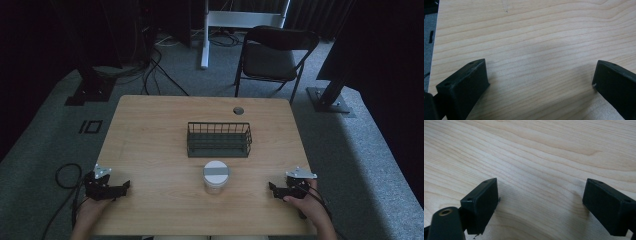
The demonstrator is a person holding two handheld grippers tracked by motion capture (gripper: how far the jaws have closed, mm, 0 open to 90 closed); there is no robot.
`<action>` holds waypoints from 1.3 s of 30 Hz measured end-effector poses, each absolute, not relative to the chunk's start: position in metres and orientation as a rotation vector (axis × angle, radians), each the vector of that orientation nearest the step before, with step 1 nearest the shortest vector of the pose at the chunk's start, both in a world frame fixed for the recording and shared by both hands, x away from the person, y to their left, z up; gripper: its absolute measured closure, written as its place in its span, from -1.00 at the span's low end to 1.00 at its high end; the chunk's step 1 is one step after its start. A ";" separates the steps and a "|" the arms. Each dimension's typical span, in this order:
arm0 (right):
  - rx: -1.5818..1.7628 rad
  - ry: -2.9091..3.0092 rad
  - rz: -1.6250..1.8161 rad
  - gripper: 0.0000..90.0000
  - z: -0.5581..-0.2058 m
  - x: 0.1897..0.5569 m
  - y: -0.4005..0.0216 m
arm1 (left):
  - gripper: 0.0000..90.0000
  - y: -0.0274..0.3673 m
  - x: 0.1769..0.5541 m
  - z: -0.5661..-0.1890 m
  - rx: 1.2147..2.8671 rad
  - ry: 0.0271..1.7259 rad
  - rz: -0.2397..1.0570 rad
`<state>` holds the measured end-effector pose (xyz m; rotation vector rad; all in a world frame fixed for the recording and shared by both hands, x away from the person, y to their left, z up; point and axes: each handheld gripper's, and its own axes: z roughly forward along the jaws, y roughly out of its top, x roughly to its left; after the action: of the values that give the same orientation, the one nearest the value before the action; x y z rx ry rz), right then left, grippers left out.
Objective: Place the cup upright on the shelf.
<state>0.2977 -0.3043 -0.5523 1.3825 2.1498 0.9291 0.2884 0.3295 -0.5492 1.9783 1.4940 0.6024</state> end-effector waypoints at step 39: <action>1.309 2.196 0.940 -0.73 -0.552 0.296 -0.289 | -0.99 0.330 0.288 -0.549 1.962 1.521 0.609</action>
<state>0.2964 -0.2892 -0.5519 1.3093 2.1955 0.9396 0.2885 0.3302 -0.5492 1.9616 1.5210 0.6090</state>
